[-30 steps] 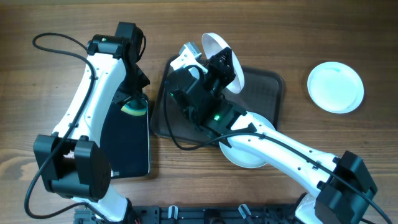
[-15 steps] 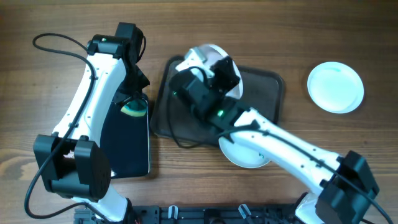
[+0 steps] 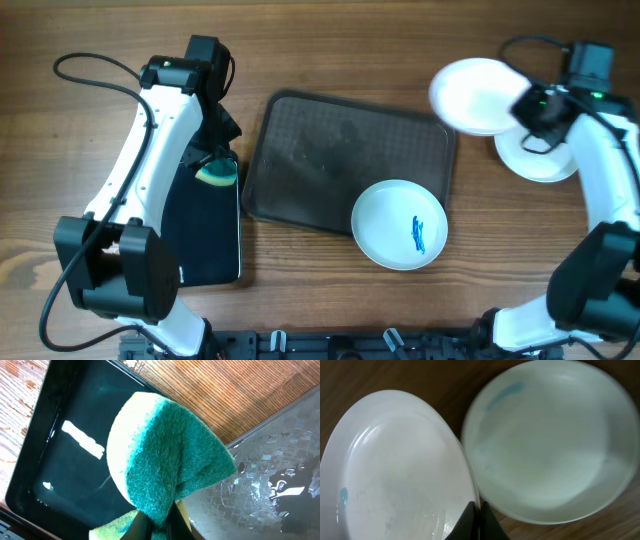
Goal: Clean dirty plates on tray and stack at the side
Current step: 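Lower the held plate onto the right-side plate stack and release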
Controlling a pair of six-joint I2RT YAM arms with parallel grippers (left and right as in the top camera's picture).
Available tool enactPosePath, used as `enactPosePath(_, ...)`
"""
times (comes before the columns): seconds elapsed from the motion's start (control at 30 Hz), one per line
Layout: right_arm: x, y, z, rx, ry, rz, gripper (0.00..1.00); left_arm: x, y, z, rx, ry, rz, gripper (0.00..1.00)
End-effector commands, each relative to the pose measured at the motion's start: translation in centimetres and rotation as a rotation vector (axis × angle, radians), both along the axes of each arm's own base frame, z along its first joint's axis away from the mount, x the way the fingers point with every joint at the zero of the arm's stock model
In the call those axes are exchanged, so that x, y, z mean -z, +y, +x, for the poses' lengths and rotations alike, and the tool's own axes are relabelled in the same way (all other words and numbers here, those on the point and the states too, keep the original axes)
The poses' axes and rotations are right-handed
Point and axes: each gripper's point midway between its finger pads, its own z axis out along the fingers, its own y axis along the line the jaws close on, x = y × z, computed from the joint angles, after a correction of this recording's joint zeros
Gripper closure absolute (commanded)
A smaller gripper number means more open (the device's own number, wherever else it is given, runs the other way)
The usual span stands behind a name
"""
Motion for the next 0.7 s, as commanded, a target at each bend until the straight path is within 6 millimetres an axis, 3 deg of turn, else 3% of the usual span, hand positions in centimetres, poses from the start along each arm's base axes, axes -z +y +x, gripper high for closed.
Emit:
enactPosePath(0.0,3.5,-4.6,-2.0,0.131,0.084,0.054,0.96,-0.7,0.1,0.3,0.002,-0.025,-0.009,0.96)
enactPosePath(0.1,6.3,-8.3,-4.1,0.256,0.165,0.041,0.96,-0.7,0.1,0.3,0.002,-0.025,-0.009,0.96)
enactPosePath(0.23,6.9,-10.3,-5.0,0.287,0.178,0.023,0.96,-0.7,0.1,0.3,0.002,-0.025,-0.009,0.96)
enactPosePath(0.4,7.0,-10.3,-5.4,0.328,0.191,0.031,0.96,-0.7,0.1,0.2,0.002,-0.02,-0.008,0.96)
enactPosePath(0.5,7.3,-10.9,-8.2,0.422,0.298,-0.023,0.96,-0.7,0.1,0.2,0.002,-0.021,-0.008,0.96)
enactPosePath(0.6,7.3,-10.8,-8.7,0.447,0.317,-0.021,0.96,-0.7,0.1,0.2,0.002,-0.021,-0.008,0.96)
enactPosePath(0.63,7.3,-10.8,-8.7,0.448,0.317,-0.019,0.89,-0.7,0.1,0.2,0.002,-0.021,-0.008,0.96)
enactPosePath(0.67,7.4,-10.8,-8.8,0.445,0.318,-0.018,0.47,-0.7,0.1,0.2,0.002,-0.02,-0.009,0.96)
